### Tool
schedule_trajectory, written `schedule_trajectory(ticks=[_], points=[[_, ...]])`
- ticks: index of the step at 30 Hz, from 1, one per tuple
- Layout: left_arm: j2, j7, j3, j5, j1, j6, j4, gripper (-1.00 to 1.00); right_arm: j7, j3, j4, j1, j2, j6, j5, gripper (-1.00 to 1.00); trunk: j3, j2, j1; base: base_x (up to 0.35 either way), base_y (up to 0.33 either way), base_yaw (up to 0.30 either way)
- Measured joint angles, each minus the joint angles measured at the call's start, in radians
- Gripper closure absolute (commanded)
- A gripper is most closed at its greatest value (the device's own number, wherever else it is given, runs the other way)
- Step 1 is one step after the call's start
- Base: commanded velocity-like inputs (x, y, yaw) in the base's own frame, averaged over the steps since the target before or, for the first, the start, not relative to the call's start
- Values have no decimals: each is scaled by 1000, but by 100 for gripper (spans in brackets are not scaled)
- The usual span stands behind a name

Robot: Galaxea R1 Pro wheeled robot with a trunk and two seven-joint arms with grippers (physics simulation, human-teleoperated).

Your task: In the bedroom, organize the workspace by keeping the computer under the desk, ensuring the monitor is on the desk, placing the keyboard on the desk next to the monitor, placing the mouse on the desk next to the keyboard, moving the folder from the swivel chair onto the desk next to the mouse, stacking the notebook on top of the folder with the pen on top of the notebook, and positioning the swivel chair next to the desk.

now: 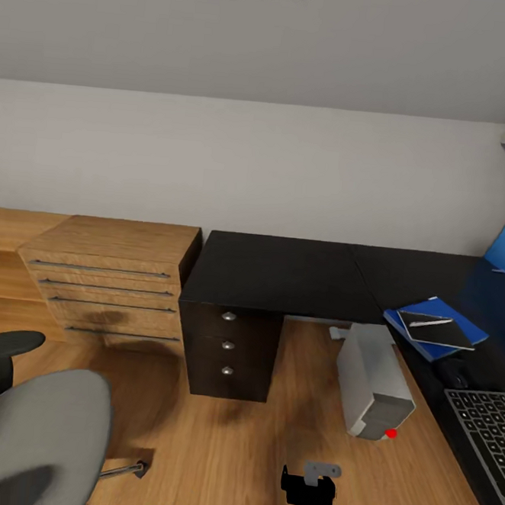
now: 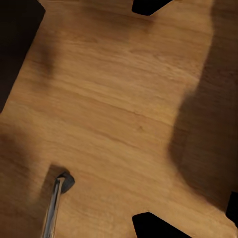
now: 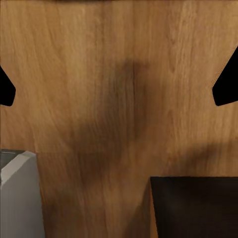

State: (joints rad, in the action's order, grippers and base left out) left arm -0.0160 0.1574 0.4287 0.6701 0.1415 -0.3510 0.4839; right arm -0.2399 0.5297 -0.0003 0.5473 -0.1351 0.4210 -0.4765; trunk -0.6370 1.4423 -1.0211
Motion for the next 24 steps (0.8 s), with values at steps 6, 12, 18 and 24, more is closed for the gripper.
schedule_trajectory(ticks=[6,12,18,24], points=[[-2,0,15,0,0,-1,-1,-100,0,0,0,0,0,0,0,-100,-19,42,-23,0,0,262],[-1,2,104,1,0,-1,-4,-100,0,-1,0,0,1,0,0,-100,-38,84,-46,0,0,262],[0,1,128,2,0,0,-5,-100,-1,-2,-1,0,2,0,1,-100,-44,98,-54,0,0,247],[3,-4,135,2,0,-1,-21,-100,-1,-3,-2,0,8,0,-2,-100,-44,98,-54,0,0,59]])
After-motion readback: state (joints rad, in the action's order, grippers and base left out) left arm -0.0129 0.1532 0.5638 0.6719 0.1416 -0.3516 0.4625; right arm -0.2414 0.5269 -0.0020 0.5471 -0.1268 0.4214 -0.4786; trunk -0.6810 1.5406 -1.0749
